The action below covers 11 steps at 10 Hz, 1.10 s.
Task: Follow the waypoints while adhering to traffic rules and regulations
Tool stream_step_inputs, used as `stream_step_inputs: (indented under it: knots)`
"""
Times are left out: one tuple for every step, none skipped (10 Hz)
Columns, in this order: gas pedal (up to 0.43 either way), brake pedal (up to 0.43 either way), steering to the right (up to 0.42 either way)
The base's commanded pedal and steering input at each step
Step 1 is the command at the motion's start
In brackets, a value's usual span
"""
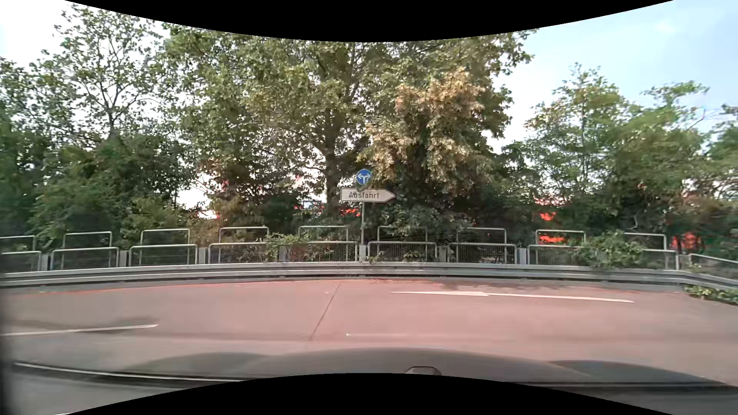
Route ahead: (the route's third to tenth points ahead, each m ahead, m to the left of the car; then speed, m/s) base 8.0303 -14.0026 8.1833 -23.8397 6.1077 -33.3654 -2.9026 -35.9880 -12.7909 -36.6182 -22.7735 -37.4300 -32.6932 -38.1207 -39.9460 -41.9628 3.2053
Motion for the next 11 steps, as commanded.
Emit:
stream_step_inputs:
  knots:
    - [0.0,0.085,0.339]
    - [0.0,0.073,0.371]
    - [0.0,0.049,0.413]
    - [0.0,0.03,0.464]
    - [0.0,0.012,0.518]
    - [0.0,0.0,0.555]
    - [0.0,0.0,0.6]
    - [0.0,0.0,0.642]
    - [0.0,0.0,0.677]
    - [0.0,0.0,0.714]
    - [0.0,0.0,0.738]
